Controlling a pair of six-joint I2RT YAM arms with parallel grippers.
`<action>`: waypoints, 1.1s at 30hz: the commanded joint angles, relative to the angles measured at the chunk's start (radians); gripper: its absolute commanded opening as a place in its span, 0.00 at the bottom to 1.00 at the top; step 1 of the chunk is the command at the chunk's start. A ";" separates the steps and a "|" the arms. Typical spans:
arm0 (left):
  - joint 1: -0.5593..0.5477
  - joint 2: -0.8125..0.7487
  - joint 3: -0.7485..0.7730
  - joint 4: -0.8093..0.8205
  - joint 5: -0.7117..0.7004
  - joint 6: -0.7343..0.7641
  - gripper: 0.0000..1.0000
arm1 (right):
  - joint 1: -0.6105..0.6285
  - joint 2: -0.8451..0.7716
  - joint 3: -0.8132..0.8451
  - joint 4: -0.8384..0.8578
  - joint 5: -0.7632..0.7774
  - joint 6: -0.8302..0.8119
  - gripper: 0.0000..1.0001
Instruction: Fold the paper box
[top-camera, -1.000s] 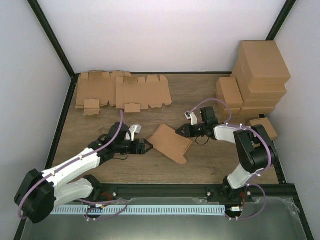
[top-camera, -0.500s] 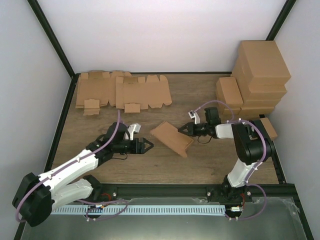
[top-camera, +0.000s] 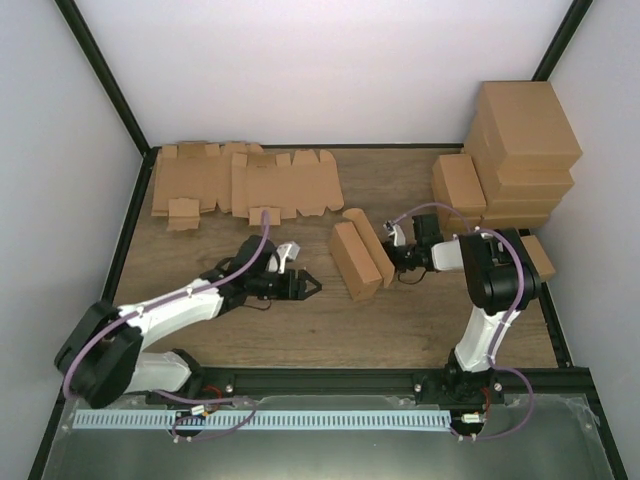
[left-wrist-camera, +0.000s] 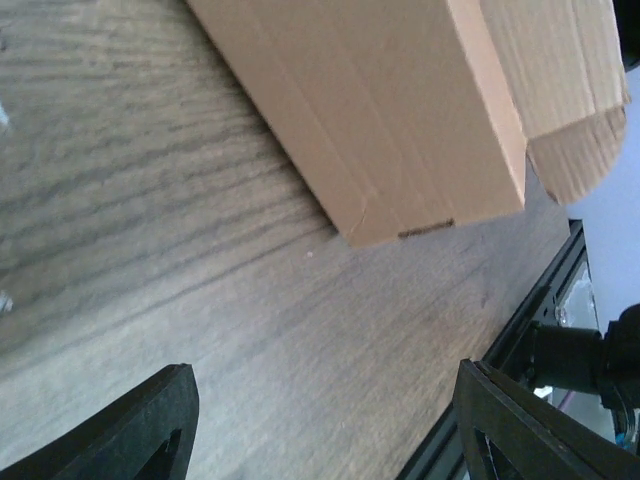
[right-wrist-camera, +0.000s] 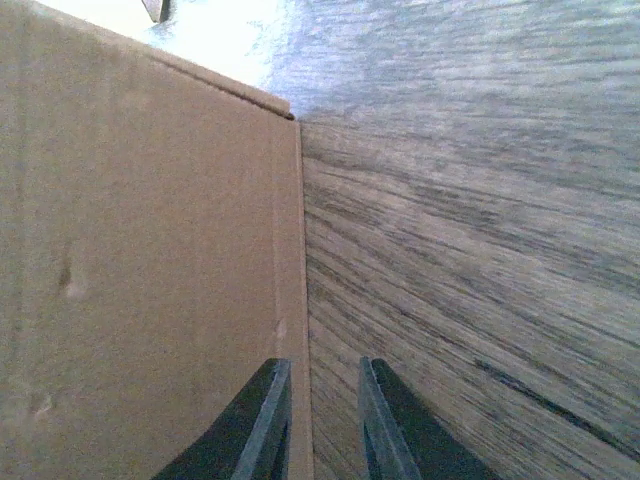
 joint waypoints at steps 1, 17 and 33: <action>-0.006 0.095 0.088 0.142 -0.005 0.030 0.73 | 0.001 -0.029 0.041 -0.033 0.035 -0.011 0.21; -0.004 0.345 0.227 0.304 0.042 0.023 0.54 | 0.001 -0.271 0.030 -0.188 0.151 -0.030 0.33; 0.123 0.448 0.382 0.220 0.091 0.130 0.51 | 0.025 -0.757 -0.088 -0.368 0.147 0.021 0.69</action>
